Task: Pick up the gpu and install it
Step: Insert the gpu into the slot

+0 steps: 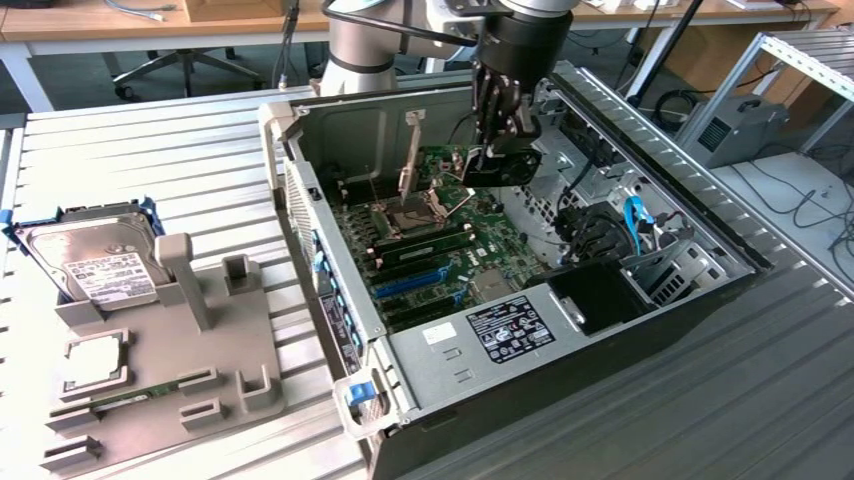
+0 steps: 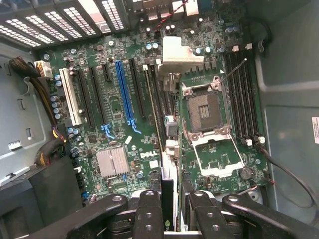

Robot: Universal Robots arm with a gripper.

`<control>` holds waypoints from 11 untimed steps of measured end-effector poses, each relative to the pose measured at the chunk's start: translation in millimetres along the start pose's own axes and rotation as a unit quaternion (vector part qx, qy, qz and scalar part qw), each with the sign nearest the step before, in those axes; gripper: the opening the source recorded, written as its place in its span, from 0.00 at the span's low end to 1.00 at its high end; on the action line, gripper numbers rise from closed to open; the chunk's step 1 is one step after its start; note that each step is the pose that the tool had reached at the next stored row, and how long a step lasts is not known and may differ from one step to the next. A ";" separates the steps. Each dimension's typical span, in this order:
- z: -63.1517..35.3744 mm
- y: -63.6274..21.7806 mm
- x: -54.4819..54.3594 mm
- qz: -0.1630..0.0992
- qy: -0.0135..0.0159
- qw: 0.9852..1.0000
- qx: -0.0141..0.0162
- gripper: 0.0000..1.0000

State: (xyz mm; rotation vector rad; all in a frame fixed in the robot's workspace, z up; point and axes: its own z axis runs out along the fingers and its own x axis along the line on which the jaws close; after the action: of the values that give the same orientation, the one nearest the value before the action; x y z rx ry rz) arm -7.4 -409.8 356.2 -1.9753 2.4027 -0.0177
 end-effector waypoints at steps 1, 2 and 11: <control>0.0 0.0 0.0 -0.001 0.000 1.000 0.000 0.26; 0.0 0.0 0.0 -0.002 0.000 1.000 0.000 0.26; 0.0 0.0 0.0 -0.009 0.000 1.000 0.000 0.26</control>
State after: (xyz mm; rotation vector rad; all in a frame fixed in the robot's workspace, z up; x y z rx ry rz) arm -7.4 -409.8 356.2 -1.9965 2.3849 -0.0173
